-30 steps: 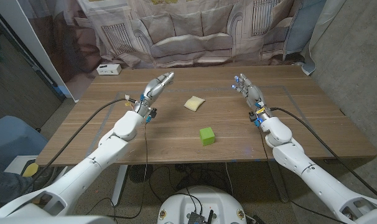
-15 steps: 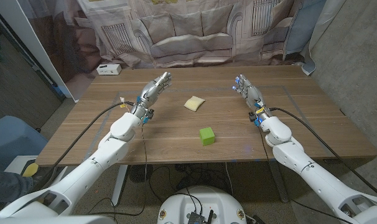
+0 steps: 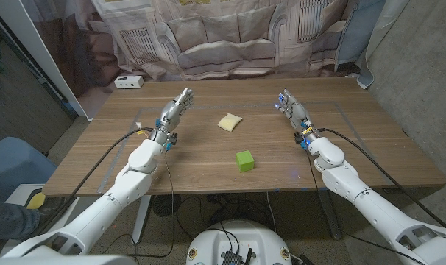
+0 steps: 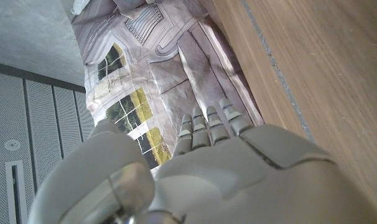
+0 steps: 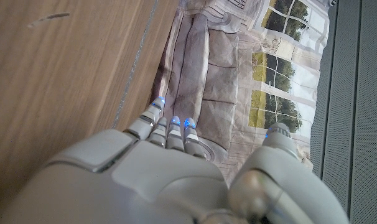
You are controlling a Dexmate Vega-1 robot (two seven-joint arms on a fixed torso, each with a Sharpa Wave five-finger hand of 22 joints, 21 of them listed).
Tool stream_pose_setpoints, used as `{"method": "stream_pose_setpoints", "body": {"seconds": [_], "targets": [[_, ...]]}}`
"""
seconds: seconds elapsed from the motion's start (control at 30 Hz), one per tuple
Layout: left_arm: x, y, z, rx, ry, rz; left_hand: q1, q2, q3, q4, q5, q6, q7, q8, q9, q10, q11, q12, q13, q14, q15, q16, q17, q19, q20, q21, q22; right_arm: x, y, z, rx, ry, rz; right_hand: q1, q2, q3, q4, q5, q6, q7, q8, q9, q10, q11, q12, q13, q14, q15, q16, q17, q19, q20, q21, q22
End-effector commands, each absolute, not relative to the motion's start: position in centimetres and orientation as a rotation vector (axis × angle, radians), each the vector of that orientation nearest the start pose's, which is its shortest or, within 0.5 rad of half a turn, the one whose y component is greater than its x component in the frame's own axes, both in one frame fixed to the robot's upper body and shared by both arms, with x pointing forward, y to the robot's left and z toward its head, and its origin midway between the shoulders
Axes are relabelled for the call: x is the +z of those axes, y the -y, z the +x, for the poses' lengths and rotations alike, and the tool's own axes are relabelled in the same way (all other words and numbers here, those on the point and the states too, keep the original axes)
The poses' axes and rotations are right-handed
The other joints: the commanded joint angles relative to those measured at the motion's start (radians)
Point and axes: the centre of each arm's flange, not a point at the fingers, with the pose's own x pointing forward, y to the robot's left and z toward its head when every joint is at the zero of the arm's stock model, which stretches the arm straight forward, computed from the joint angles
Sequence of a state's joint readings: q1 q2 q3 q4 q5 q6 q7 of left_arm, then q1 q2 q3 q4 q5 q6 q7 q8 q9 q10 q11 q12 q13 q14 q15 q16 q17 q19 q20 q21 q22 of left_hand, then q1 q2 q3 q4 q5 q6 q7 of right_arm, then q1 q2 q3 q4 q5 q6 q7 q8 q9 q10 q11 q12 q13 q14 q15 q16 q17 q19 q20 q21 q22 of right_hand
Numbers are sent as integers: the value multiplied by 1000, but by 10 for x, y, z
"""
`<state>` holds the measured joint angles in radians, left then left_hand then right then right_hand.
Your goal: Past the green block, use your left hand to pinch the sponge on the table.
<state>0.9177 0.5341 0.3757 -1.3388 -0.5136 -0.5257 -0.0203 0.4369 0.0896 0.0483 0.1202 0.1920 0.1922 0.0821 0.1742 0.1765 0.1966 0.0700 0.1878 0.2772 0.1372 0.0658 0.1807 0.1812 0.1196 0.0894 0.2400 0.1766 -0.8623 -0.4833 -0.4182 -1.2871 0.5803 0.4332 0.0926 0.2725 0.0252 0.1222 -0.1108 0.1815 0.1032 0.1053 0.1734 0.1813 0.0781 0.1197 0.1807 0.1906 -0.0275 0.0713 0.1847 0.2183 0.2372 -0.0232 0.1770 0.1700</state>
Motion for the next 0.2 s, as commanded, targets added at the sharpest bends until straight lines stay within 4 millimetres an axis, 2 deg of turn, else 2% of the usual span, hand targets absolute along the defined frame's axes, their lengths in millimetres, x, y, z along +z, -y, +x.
{"method": "stream_pose_setpoints", "body": {"seconds": [0.03,0.2], "targets": [[-39,-284,623,-211,759,72,-5,-3,-7,1,4,-4,0,6,3,-4,-6,-1,-2,-10,1,-3,2,-8,-5,-5,3,-44,257,644,302,661,-23,-6,-2,-6,-2,4,-4,2,3,3,-4,1,0,2,0,5,2,1,-2,-1,2,2],[-41,-280,625,-219,753,69,-5,-2,-6,0,4,-3,1,7,3,-6,-7,0,-5,-10,1,-2,2,-8,-3,-7,3,-43,257,643,301,658,-24,-6,-1,-6,-2,5,0,2,6,3,-1,1,3,2,2,5,5,1,0,0,4,2]]}}
